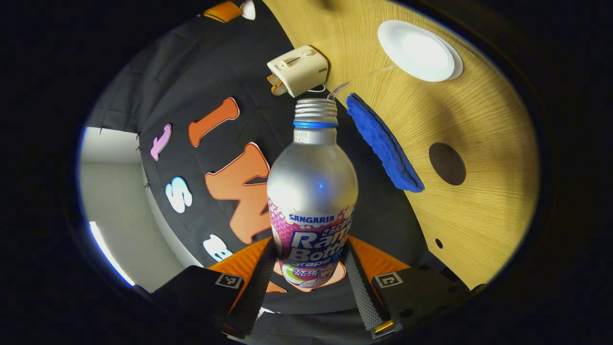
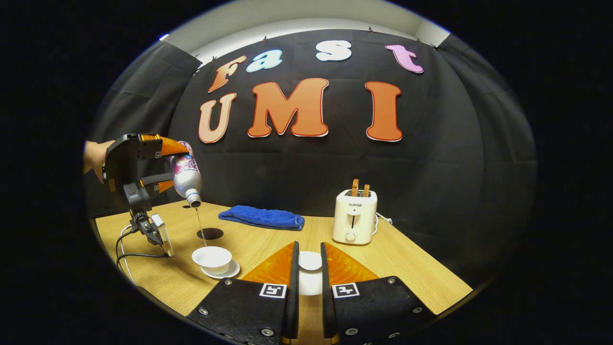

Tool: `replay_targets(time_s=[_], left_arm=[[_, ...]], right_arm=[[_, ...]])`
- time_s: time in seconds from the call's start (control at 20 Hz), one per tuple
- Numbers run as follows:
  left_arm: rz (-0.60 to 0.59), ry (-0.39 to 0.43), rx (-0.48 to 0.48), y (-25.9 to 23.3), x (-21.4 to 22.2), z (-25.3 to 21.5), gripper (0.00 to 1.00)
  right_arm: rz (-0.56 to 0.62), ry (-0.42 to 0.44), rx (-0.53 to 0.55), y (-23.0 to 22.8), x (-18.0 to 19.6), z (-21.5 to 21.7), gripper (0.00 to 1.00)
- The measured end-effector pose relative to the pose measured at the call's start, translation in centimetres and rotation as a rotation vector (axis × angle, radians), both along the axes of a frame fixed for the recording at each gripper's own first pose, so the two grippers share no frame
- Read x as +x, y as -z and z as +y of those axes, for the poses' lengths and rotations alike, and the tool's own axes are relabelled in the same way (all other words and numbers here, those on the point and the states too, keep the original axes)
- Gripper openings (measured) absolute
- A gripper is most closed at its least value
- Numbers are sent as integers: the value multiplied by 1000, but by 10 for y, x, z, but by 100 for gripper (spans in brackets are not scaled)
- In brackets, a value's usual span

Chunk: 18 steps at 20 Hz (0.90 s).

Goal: Open the teacup lid with one hand, grasp the water bottle and pour water into the teacup with the other hand; after pouring, place the water bottle on the coaster and then close the teacup lid.

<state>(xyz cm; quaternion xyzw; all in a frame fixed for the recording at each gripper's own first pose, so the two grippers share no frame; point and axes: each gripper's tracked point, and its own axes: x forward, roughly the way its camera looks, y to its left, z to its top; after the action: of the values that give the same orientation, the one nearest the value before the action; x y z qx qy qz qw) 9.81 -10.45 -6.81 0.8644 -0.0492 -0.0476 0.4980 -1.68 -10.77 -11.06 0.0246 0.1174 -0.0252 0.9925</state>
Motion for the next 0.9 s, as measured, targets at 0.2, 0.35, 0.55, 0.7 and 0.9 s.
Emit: replay_targets(time_s=[0.2,0.35,0.55,0.7,0.9], left_arm=[[5,10,18,11,-1,-3,84],[7,29,45,20,-4,-8,84],[13,62,75,32,-8,-17,84],[11,74,83,38,-9,-22,84],[17,91,89,40,-10,-25,82]], right_arm=[[0,-5,-20,1,-1,1,20],[5,-8,-21,3,0,4,20],[3,-10,-22,1,0,5,20],[4,-12,-28,0,1,6,20],[3,-17,0,-2,1,9,20]])
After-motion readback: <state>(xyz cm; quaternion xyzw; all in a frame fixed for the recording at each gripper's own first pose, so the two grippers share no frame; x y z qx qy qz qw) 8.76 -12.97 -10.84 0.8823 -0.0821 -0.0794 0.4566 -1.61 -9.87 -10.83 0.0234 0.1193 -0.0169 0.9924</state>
